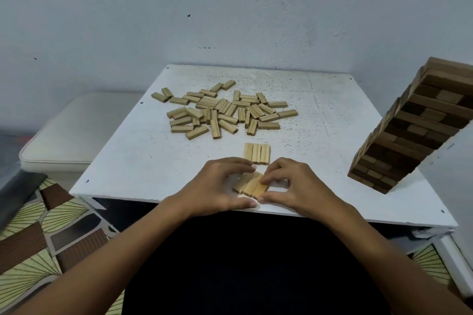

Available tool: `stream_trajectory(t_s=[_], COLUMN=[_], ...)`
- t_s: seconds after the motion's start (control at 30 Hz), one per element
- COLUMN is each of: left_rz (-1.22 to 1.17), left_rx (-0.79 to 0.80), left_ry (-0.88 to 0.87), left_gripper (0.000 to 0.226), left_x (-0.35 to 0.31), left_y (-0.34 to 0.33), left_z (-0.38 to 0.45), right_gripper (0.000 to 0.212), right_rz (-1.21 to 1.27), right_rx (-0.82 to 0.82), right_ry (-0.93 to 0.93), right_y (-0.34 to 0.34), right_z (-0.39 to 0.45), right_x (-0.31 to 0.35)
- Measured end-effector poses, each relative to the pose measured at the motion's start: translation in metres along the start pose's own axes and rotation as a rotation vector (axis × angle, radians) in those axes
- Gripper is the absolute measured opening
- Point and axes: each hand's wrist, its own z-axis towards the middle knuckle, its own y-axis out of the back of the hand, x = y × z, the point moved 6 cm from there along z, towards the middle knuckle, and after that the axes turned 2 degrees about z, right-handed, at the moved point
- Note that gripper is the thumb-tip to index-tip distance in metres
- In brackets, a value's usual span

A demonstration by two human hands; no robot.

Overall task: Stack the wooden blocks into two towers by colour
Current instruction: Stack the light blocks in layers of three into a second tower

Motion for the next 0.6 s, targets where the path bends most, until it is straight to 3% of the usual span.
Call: stream_trajectory(t_s=[0.23,0.47,0.53,0.6], left_rz=[-0.038,-0.118,-0.106,-0.099], left_rx=[-0.112,0.158,0.158,0.027], left_ry=[0.073,0.030,0.006,-0.027], left_gripper=[0.075,0.087,0.085,0.078], left_x=[-0.003,0.004,0.004,0.004], left_y=[-0.008,-0.002,0.001,0.007], left_z=[-0.005,0.004,0.005,0.002], right_gripper=[0.028,0.032,0.028,0.024], right_rz=[-0.009,0.028,0.035,0.129], right_rx=[0.101,0.143,0.079,-0.106], right_ry=[-0.048,-0.084,-0.083,-0.086], right_y=[-0.001,-0.009,-0.011,-0.007], right_z=[-0.004,-0.012,-0.012,-0.013], right_x=[0.007,0.016,0.017,0.019])
